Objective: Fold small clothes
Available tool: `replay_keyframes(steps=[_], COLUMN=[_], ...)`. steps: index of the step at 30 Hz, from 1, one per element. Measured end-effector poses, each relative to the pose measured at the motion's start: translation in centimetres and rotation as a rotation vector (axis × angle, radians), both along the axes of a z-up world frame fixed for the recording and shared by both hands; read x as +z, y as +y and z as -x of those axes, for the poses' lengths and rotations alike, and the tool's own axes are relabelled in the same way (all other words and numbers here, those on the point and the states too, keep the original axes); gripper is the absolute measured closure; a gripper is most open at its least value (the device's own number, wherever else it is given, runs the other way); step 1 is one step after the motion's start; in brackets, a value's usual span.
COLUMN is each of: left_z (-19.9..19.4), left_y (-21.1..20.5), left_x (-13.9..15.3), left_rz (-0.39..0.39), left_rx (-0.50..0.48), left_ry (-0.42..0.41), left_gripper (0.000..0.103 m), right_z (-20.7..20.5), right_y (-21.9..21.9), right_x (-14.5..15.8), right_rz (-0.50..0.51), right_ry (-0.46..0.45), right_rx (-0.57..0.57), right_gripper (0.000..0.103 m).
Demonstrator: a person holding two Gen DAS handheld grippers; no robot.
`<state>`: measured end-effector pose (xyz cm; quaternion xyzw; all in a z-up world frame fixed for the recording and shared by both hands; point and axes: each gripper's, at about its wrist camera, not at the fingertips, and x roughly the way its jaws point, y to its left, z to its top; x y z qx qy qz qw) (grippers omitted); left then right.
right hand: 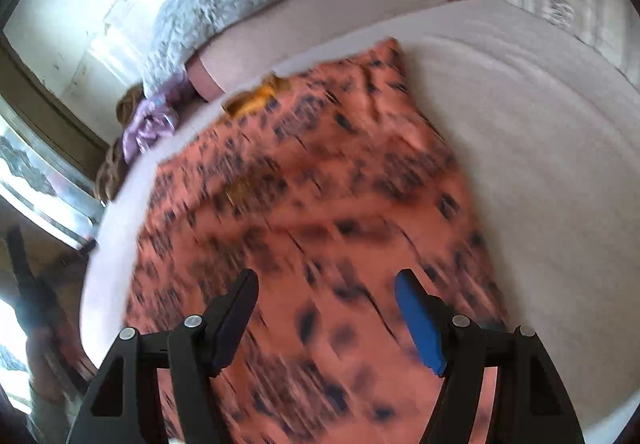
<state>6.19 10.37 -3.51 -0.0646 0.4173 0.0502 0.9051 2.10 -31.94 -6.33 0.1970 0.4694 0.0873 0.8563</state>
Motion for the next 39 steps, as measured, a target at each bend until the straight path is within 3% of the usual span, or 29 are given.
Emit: replay_keyframes(steps=[6,17,21,28,35,37,38,39], left_z=[3.1,7.4,9.6,13.7,14.9,14.9,14.9,14.9], left_y=[-0.2,0.2,1.2,3.8,3.9,3.5,3.4,3.3], left_x=[0.5,0.8,-1.1,-7.0,-9.0,-9.5,-9.7,-9.8], left_rz=[-0.009,0.0,0.019,0.081,0.118,0.109,0.105,0.102], left_rx=[0.002,0.015,0.018,0.075,0.056,0.042,0.039,0.035], left_ry=[-0.014,-0.017,0.022,0.173,0.253,0.264,0.269,0.274], left_gripper=[0.027,0.027,0.026,0.026,0.026,0.026,0.026,0.026], right_z=[5.8,7.7,8.0,9.1,9.3,9.4,9.5,9.5], right_y=[-3.6,-3.6,-3.8,-6.6,-7.5,-7.5,-7.5,-7.4], right_x=[-0.8,-1.2,-0.9,-1.1,-3.0,-3.5,-3.7,-4.0], right_rz=[0.039,0.014,0.027,0.048,-0.008,-0.037,-0.043,-0.044], right_ry=[0.013,-0.001,0.0,0.038,0.119,0.145,0.159,0.177], right_rx=[-0.035,-0.041,-0.042,-0.078,-0.057,-0.045,-0.042,-0.04], right_gripper=[0.029,0.029,0.029,0.029,0.029,0.035,0.048,0.051])
